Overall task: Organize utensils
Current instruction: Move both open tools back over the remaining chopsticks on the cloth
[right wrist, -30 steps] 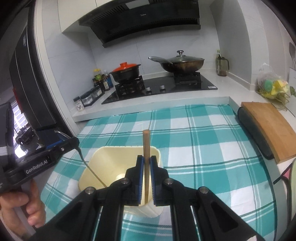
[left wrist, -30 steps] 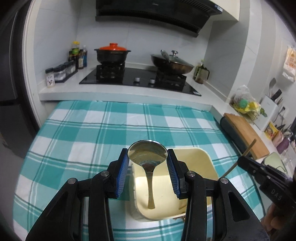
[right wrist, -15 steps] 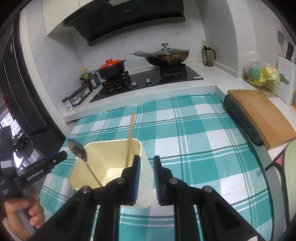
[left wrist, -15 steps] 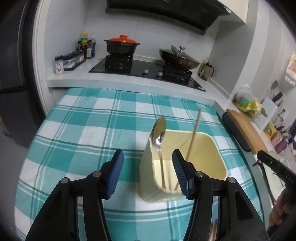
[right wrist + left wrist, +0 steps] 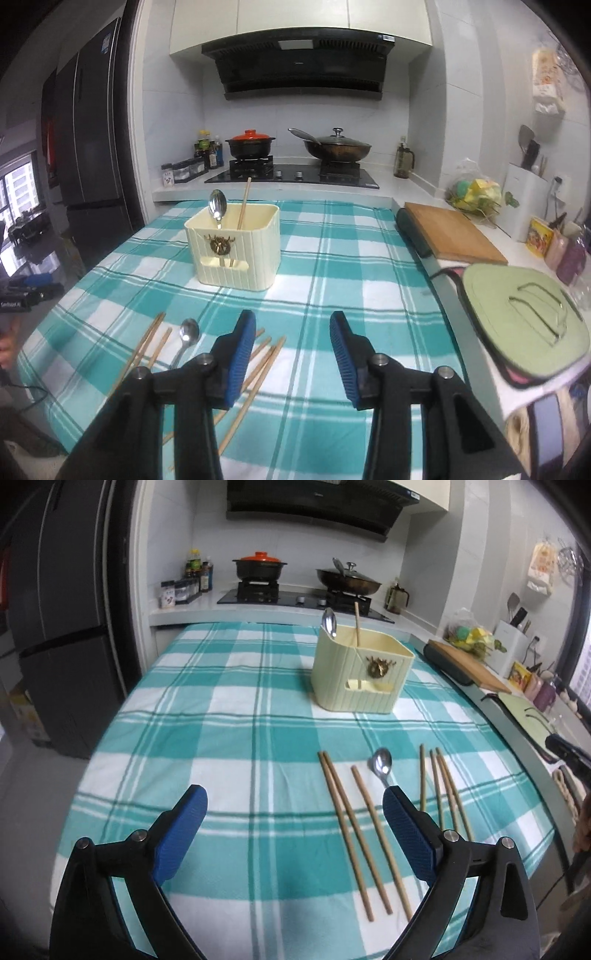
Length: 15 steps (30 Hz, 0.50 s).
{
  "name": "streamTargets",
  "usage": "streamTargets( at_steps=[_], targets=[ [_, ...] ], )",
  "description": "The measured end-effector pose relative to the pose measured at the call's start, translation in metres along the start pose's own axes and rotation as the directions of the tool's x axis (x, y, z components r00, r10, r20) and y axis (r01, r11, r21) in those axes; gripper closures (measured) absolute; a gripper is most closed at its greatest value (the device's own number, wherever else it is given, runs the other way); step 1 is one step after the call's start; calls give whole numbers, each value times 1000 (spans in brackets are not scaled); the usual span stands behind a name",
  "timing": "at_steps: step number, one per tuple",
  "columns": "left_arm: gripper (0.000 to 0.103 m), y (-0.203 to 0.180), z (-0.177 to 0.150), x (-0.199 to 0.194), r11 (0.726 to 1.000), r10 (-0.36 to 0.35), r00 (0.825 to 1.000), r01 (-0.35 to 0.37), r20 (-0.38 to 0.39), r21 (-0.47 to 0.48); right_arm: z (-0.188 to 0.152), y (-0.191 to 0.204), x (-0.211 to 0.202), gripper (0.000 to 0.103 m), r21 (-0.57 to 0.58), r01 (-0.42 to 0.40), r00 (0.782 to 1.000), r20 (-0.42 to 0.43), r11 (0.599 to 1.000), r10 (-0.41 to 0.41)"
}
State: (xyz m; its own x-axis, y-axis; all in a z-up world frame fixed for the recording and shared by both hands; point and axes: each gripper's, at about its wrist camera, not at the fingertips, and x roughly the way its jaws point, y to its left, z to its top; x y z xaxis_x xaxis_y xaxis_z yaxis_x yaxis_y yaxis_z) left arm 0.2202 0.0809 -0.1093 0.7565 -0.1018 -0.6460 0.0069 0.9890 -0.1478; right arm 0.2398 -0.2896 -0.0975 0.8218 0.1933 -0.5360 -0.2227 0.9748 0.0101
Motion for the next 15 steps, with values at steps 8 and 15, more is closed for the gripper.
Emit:
streamTargets(
  at_steps=[8, 15],
  targets=[
    [7, -25, -16, -27, 997, -82, 997, 82, 17, -11, -60, 23, -8, 60, -63, 41, 995, -89, 997, -47],
    [1, -17, 4, -50, 999, -41, 999, 41, 30, -1, -45, 27, -46, 40, -94, 105, 993, 55, 990, -101]
  ],
)
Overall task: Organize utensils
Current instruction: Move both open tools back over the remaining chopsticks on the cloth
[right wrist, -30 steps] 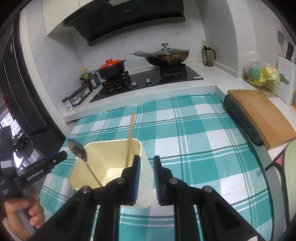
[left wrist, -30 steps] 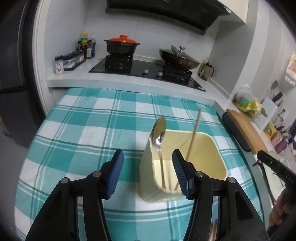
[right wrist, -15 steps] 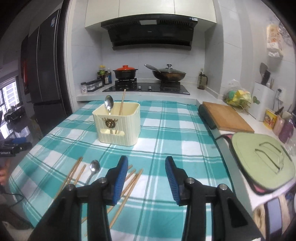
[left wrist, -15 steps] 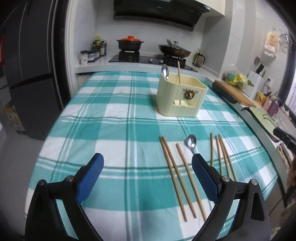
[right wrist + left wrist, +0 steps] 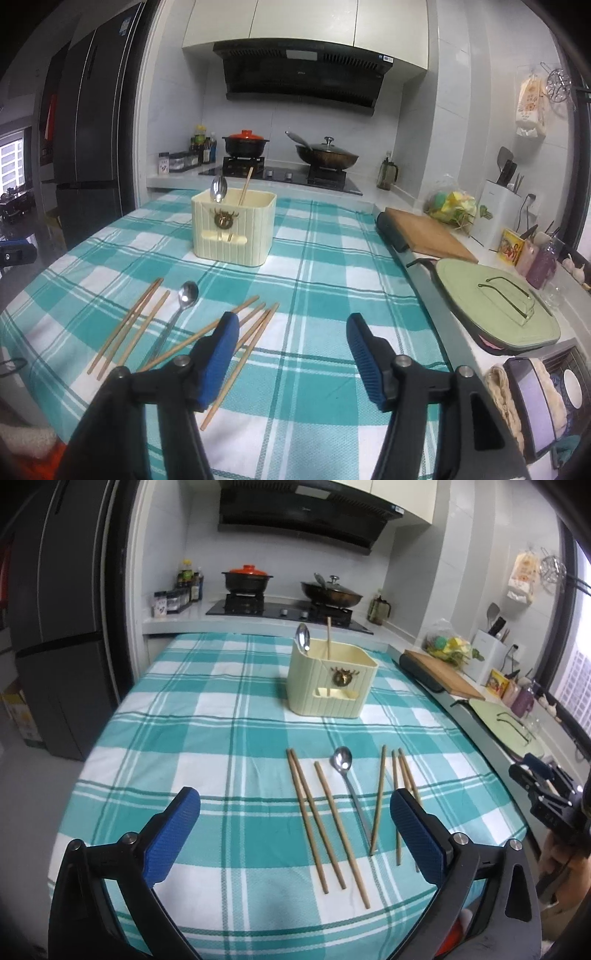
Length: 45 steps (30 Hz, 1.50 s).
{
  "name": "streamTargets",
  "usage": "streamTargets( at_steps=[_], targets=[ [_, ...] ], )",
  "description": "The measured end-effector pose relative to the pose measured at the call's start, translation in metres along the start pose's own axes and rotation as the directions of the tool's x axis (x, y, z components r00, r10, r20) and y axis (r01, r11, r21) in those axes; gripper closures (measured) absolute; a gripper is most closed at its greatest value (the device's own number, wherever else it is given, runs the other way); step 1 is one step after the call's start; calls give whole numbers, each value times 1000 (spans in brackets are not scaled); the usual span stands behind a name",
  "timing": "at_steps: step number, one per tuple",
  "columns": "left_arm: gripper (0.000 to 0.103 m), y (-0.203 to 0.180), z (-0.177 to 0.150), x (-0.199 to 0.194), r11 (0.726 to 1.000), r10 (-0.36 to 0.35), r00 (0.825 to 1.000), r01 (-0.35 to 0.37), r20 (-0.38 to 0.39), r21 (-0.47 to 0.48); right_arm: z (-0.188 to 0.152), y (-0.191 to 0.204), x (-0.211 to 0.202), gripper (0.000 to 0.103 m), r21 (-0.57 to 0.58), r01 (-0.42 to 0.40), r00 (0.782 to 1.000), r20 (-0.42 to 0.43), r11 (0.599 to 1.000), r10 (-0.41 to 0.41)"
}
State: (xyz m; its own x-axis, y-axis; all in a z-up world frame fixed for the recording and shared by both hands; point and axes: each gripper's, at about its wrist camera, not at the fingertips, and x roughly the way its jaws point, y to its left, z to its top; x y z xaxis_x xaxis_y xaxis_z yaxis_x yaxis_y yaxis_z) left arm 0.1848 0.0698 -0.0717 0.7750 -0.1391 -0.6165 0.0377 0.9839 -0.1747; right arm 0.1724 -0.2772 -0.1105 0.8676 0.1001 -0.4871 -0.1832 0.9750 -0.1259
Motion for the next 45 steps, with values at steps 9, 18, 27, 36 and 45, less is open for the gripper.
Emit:
streamTargets(
  at_steps=[9, 18, 27, 36, 45],
  targets=[
    [1, 10, -23, 40, 996, 41, 995, -48, -87, -80, -21, 1, 16, 40, 84, -47, 995, -86, 995, 54],
    [1, 9, -21, 55, 992, 43, 995, -53, -95, -112, -35, 4, 29, 48, 143, -68, 986, -142, 987, 88],
    [1, 16, -37, 78, 985, 126, 980, -142, -153, -99, -53, 12, 55, 73, 183, -118, 958, -237, 976, 161],
    [1, 8, -48, 110, 987, 123, 966, -142, -226, -70, -62, 18, 61, 74, 207, -127, 945, -271, 970, 181],
    [1, 6, -59, 127, 983, 164, 951, -181, -263, -42, -69, 22, 72, 74, 283, -161, 920, -304, 945, 248]
  ],
)
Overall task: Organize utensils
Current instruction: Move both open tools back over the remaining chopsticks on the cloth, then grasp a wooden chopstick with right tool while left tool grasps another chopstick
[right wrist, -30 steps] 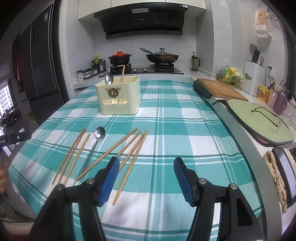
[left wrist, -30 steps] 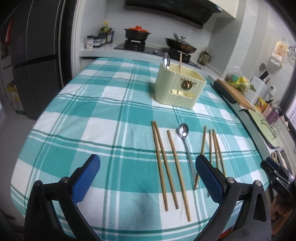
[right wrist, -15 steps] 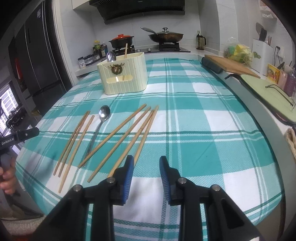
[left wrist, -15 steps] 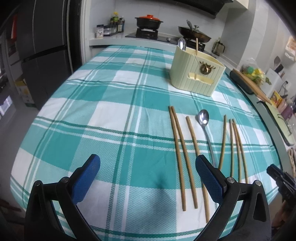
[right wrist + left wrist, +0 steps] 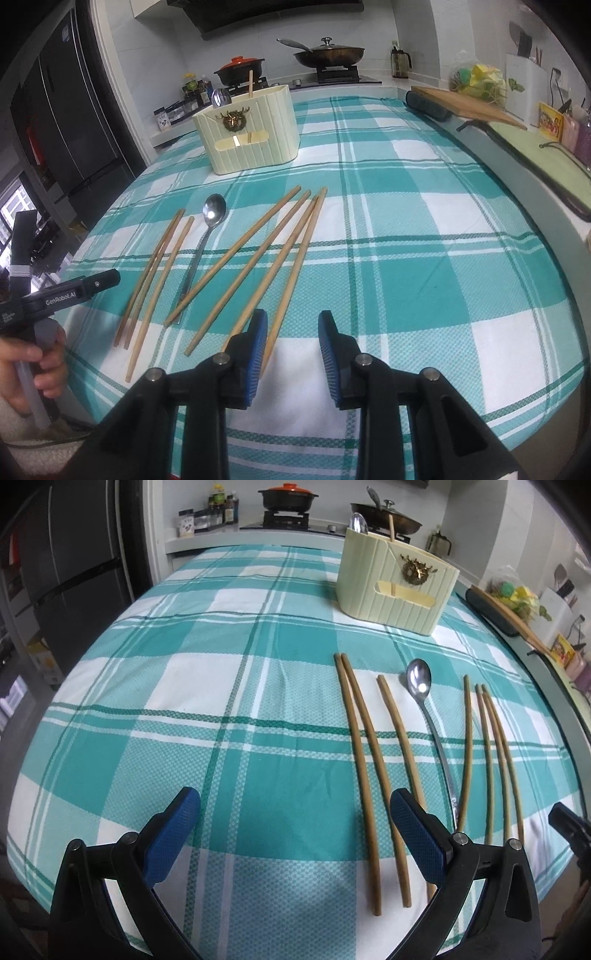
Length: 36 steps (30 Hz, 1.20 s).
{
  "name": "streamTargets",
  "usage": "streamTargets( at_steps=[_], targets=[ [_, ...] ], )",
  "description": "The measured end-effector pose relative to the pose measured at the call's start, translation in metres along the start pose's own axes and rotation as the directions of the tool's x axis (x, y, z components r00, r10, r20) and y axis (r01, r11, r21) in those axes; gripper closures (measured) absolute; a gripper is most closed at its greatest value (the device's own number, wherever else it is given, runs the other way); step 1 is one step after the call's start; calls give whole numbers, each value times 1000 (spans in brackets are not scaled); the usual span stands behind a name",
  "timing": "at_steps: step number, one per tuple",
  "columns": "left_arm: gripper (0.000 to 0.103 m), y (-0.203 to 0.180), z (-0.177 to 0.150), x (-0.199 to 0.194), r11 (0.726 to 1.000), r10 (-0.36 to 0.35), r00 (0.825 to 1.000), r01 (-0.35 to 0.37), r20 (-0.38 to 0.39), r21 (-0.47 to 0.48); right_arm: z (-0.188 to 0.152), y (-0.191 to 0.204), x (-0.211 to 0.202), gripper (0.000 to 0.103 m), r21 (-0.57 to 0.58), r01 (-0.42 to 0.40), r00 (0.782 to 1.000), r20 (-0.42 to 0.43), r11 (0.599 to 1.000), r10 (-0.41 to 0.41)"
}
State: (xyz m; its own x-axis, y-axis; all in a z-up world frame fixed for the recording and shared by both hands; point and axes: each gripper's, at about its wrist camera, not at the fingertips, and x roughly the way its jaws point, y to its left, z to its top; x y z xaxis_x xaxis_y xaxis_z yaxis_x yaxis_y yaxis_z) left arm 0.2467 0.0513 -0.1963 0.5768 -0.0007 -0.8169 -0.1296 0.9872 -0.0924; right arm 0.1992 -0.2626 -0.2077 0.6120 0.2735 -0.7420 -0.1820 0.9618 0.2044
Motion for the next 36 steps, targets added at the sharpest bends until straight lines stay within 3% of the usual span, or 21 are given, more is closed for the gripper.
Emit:
streamTargets(
  at_steps=[5, 12, 15, 26, 36],
  targets=[
    [1, 3, -7, -1, 1000, 8, 1000, -8, -13, -8, 6, 11, 19, 76, -19, -20, 1000, -20, 1000, 19],
    [1, 7, -11, -5, 999, 34, 999, -34, -7, -9, 17, 22, 56, 81, -70, 29, 998, -55, 997, -33],
    [1, 7, -11, -3, 999, 36, 999, -36, -13, -8, 16, 22, 65, 92, -100, 82, 994, -62, 992, -89],
    [1, -6, -11, 3, 999, 24, 999, -23, -21, 28, 5, -23, 42, 96, 14, 235, 971, -41, 972, -234],
    [0, -10, -8, 19, 995, 73, 996, -70, -44, 66, -7, -22, 31, 95, -33, 308, 950, -39, 951, -309]
  ],
)
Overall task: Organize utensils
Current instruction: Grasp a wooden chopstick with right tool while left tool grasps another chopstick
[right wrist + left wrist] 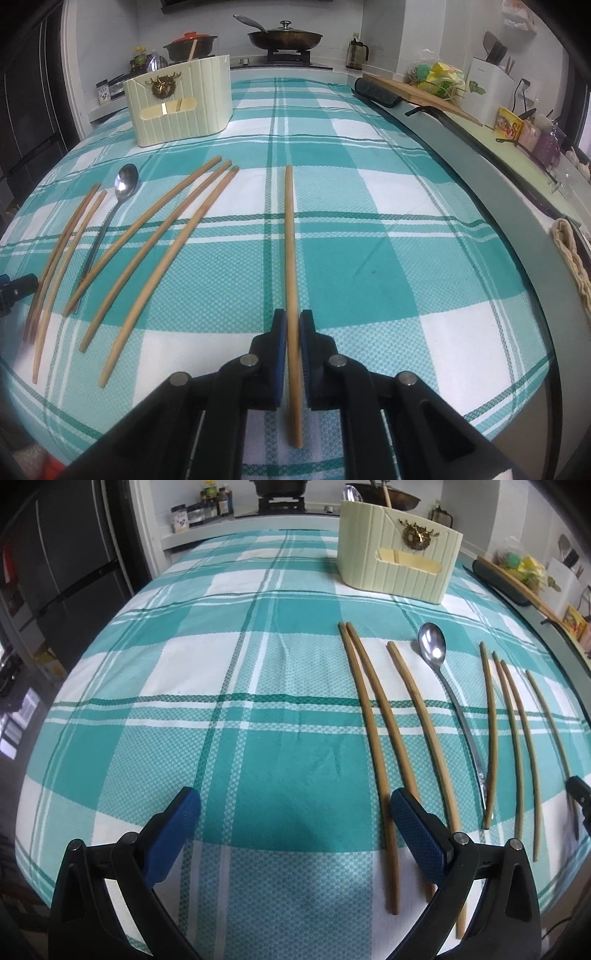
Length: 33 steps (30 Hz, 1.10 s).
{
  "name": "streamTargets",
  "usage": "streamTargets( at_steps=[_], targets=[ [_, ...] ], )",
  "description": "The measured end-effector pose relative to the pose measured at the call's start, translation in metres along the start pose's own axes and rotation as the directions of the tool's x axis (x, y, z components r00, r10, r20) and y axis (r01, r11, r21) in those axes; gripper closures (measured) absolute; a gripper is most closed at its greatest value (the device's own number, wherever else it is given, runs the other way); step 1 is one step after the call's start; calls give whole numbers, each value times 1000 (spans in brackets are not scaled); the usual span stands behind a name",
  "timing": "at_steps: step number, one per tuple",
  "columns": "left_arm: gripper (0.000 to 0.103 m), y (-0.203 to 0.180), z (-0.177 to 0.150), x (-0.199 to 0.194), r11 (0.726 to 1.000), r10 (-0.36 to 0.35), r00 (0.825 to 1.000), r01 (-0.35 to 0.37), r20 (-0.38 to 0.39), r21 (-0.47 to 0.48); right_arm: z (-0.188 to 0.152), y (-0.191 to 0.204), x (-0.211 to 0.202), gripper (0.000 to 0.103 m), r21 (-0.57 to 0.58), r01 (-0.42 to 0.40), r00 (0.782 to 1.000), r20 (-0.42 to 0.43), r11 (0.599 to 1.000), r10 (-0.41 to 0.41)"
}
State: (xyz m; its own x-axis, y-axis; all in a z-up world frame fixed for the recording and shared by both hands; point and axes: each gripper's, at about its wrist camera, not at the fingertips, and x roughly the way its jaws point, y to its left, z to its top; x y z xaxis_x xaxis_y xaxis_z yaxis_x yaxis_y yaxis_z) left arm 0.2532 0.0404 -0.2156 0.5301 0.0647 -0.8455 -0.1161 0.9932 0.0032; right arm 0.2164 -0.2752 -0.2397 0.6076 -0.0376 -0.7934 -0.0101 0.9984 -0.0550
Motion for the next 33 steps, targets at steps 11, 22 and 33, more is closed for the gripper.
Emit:
streamTargets(
  at_steps=[11, 22, 33],
  targets=[
    [0, -3, 13, 14, 1000, 7, 1000, -6, -22, 21, 0, 2, 0, 81, -6, -15, 1000, 1, 1000, 15],
    [10, 3, 30, 23, 1000, 21, 1000, -21, 12, -1, 14, 6, 11, 80, -54, -29, 1000, -9, 998, 28],
    [42, 6, 21, 12, 995, 52, 997, -47, 49, -84, 10, -5, 9, 87, 2, -7, 1000, -1, 1000, 7]
  ],
)
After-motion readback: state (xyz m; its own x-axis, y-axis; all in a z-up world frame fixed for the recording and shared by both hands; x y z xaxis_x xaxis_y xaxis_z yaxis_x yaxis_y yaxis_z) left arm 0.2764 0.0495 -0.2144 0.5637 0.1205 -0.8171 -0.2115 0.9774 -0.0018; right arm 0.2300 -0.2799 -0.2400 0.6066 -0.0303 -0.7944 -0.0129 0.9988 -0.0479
